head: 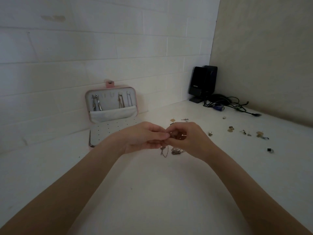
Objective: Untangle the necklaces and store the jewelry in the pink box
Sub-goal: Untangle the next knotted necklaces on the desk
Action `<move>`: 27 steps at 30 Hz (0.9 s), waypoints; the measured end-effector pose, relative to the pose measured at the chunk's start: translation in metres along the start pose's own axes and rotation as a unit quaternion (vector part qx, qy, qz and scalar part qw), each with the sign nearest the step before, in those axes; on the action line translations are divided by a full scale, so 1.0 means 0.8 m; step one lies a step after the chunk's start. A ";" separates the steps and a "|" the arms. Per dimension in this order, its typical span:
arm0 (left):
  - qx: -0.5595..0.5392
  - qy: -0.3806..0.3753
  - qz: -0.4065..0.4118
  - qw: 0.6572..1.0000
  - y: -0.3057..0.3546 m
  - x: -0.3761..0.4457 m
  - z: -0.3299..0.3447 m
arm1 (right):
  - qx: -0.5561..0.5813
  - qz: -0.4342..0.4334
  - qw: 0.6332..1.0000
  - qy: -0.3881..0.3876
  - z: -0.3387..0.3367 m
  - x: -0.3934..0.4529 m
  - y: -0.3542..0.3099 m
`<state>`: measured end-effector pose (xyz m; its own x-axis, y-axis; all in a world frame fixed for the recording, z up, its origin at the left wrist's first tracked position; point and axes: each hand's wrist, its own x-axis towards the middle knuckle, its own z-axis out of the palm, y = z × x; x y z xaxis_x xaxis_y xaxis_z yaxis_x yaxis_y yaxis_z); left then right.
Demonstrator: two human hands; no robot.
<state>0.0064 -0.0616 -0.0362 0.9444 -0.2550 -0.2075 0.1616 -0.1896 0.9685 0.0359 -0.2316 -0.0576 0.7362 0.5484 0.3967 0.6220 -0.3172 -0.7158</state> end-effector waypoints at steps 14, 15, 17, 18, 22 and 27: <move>-0.006 0.054 0.069 0.996 0.006 0.000 -0.002 | 0.096 0.072 0.991 0.061 -0.012 -0.002 -0.005; -0.003 0.057 0.071 0.996 0.006 -0.001 -0.003 | 0.094 0.074 0.991 0.059 -0.011 -0.001 -0.005; 0.005 0.056 0.070 0.996 0.006 -0.003 -0.003 | 0.093 0.077 0.991 0.059 -0.010 -0.001 -0.005; 0.010 0.051 0.067 0.996 0.007 -0.004 -0.003 | 0.095 0.078 0.990 0.061 -0.010 -0.001 -0.005; 0.059 0.045 0.067 0.995 0.009 -0.006 -0.003 | 0.113 0.080 0.988 0.066 -0.012 -0.003 -0.006; 0.158 0.132 0.189 0.960 0.008 -0.004 0.003 | 0.129 0.077 0.986 0.072 -0.010 -0.003 -0.010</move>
<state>0.0040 -0.0639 -0.0299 0.9650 -0.1213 0.2324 -0.2621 -0.4205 0.8686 0.0311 -0.2366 -0.0486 0.8582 0.3871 0.3370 0.4259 -0.1707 -0.8885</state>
